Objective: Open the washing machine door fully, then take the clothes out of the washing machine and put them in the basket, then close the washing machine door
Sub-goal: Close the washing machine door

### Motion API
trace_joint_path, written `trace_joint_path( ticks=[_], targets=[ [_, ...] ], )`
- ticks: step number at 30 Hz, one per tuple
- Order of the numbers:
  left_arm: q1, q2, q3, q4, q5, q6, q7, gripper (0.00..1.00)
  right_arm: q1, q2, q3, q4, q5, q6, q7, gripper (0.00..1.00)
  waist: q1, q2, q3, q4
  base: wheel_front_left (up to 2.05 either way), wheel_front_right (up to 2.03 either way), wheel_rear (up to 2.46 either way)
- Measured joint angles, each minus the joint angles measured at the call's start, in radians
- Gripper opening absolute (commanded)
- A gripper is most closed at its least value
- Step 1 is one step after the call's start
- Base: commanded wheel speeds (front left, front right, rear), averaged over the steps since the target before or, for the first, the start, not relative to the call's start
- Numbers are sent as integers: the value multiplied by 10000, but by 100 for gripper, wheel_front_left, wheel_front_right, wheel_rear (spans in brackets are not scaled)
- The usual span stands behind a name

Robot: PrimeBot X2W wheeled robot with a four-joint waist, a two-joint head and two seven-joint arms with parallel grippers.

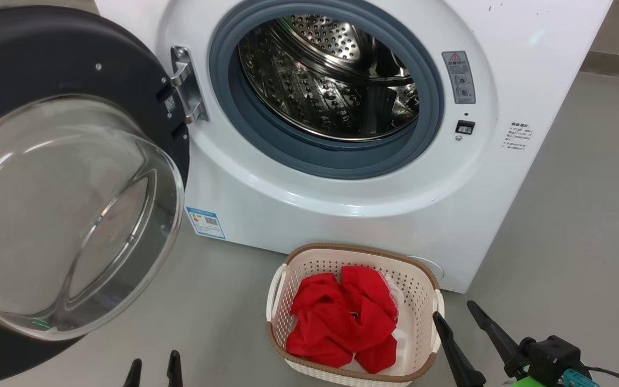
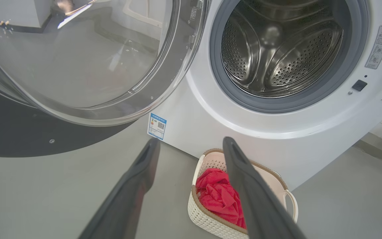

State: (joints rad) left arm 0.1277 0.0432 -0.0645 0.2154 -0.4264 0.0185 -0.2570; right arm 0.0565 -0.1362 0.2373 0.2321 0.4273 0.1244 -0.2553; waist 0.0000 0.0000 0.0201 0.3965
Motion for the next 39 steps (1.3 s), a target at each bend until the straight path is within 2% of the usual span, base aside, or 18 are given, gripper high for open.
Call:
trace_joint_path(
  ticks=[21,22,24,31,34,39],
  targets=[
    [174,0,174,-136,-182,82,0,100,-56,96,366,119,38,0,2,100,0,0,-129,-4,0,0,0],
    [174,0,201,-150,-184,82,0,64,-56,96,359,119,38,0,2,100,0,0,-133,-4,0,0,0],
    [170,0,276,-203,-293,56,0,0,-56,100,320,113,38,0,2,100,0,0,-137,-15,0,0,0],
    [-269,0,909,-1335,-15,-203,2,0,-50,111,17,71,38,0,2,100,0,0,-72,-46,0,0,0],
    [-1041,-12,1513,-2399,552,-330,0,0,-48,125,-50,44,36,0,0,100,0,0,-18,-60,0,0,0],
    [-2291,-27,2665,-3927,1369,-899,-10,0,-45,169,-313,2,35,0,2,100,0,0,105,-106,0,0,0]
  ],
)
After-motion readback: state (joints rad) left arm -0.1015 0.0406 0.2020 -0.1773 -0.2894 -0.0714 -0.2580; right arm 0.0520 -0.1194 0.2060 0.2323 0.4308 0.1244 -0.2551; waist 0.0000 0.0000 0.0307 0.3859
